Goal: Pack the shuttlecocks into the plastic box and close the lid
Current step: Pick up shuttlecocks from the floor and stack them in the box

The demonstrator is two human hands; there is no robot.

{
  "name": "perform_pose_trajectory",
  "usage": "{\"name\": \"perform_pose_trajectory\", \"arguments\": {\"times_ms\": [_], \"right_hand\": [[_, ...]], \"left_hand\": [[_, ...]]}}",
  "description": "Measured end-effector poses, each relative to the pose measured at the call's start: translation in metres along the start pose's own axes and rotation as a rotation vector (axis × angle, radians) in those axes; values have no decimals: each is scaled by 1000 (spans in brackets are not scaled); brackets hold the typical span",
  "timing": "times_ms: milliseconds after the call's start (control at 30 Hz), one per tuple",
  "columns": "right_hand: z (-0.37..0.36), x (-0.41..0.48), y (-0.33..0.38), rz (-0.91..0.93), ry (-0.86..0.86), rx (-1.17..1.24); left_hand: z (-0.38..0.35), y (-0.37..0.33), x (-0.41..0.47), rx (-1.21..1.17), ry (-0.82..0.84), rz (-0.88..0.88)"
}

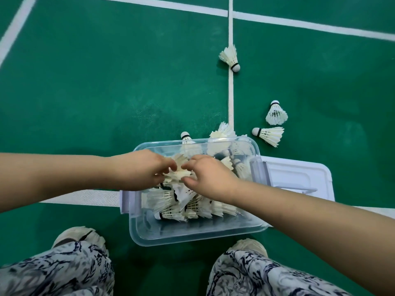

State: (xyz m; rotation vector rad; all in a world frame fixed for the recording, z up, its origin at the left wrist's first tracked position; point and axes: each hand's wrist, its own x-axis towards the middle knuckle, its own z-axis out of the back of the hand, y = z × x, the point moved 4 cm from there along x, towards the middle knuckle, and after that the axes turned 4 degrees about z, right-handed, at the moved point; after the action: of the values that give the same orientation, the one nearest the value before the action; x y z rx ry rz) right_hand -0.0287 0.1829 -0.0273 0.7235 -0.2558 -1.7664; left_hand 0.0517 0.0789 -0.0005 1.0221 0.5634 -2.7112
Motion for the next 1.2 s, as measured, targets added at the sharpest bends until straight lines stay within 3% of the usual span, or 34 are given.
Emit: {"name": "perform_pose_trajectory", "arguments": {"times_ms": [167,433,533,633,800,1200], "right_hand": [[37,-14,-7,-97,-243,161],[86,3,-54,-259,-390,173],[94,21,-93,-363,-342,131],[88,37,-127,-455,-186,62],[71,52,-144,-468,45,93],[49,75,-150,-404,101,118]], "left_hand": [[25,-3,0,-38,-118,1],[67,-12,25,-106,-307,-13],[78,-3,51,-137,-306,62],[79,9,74,-188,-211,147],[72,22,91,-266,-177,185],[65,38,101,-330,-158,199]]}}
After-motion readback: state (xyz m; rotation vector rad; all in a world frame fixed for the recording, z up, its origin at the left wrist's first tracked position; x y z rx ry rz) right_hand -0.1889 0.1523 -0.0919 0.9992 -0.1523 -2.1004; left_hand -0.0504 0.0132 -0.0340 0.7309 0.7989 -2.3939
